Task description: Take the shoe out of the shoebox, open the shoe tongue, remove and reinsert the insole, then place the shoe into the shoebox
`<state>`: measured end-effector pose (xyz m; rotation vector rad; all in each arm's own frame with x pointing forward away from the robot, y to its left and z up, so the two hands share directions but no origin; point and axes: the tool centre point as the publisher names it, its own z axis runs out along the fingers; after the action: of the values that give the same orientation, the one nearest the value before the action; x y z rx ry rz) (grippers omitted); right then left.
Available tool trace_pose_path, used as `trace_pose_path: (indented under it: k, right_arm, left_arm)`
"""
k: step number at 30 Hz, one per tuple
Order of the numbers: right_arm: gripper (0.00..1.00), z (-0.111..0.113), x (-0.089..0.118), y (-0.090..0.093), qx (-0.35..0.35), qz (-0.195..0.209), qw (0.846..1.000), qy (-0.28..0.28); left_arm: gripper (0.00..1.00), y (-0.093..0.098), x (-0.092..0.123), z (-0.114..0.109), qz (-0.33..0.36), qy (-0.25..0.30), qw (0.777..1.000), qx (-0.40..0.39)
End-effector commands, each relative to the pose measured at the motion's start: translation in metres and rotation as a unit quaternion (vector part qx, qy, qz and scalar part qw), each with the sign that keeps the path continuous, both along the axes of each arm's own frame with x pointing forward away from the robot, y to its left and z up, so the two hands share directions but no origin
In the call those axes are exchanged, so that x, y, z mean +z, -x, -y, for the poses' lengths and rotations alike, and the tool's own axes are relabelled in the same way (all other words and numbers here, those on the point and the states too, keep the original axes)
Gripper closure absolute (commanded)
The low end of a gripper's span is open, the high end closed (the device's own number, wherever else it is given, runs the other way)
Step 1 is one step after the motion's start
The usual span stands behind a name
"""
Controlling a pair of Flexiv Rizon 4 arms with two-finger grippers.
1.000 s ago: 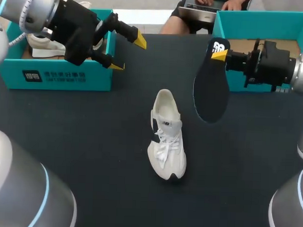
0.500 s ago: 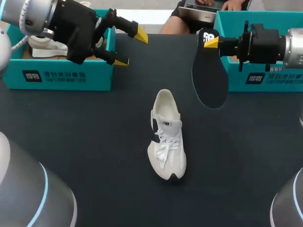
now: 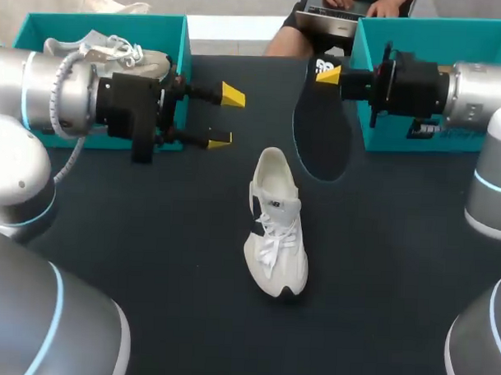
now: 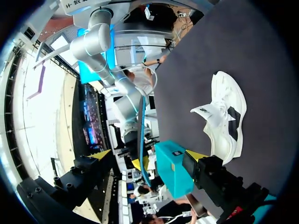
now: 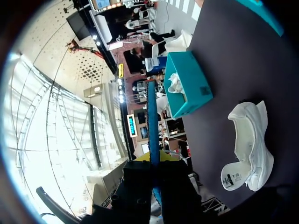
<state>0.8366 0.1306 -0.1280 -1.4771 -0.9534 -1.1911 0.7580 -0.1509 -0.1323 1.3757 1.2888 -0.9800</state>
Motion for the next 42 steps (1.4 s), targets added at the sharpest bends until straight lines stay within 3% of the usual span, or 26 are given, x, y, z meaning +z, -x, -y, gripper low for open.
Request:
trace_pose_path:
  k: [1,13,17,22,28,32,33,34,38,39,40,42]
  right_arm:
    - [1.0,-0.012,-0.007,0.006,-0.015,-0.004,1.0,-0.003]
    - [1.0,-0.051,-0.022,0.01,-0.013,-0.009,1.0,-0.015]
    - [1.0,-0.059,-0.023,0.008,-0.013,-0.009,1.0,-0.021]
    - [1.0,-0.066,-0.019,0.01,-0.005,-0.013,1.0,-0.022]
    - [1.0,-0.072,-0.016,0.009,0.0,-0.015,1.0,-0.021]
    - [1.0,-0.073,-0.017,0.009,-0.001,-0.016,1.0,-0.021]
    - [1.0,-0.073,-0.017,0.01,-0.002,-0.016,1.0,-0.022]
    - [1.0,-0.074,-0.018,0.01,-0.004,-0.016,1.0,-0.022]
    - [1.0,-0.075,-0.019,0.011,-0.002,-0.012,1.0,-0.02]
    - [0.73,-0.073,-0.019,0.013,-0.002,-0.009,1.0,-0.004]
    - [0.0,-0.071,-0.018,0.016,0.004,0.0,1.0,0.008]
    - [0.0,-0.065,-0.016,0.023,0.012,0.027,0.999,0.024]
  left_arm:
    - [0.0,0.003,-0.009,0.004,0.0,0.034,0.999,0.007]
    - [0.0,0.004,-0.019,0.031,0.006,0.045,0.999,0.001]
    - [0.16,0.002,-0.022,0.042,0.008,0.053,0.999,-0.001]
    - [0.46,-0.005,-0.026,0.052,0.011,0.056,0.998,0.002]
    - [0.58,-0.008,-0.03,0.061,0.01,0.057,0.998,0.003]
    - [0.77,-0.008,-0.031,0.064,0.011,0.057,0.998,0.004]
    - [0.85,-0.008,-0.031,0.064,0.011,0.058,0.998,0.005]
    - [1.0,-0.009,-0.032,0.064,0.008,0.059,0.998,0.008]
    - [1.0,-0.01,-0.035,0.063,-0.007,0.065,0.998,0.01]
    - [1.0,-0.01,-0.034,0.061,-0.007,0.065,0.998,0.01]
    - [1.0,-0.009,-0.032,0.059,-0.007,0.066,0.998,0.01]
    - [1.0,-0.007,-0.029,0.053,-0.01,0.068,0.998,0.007]
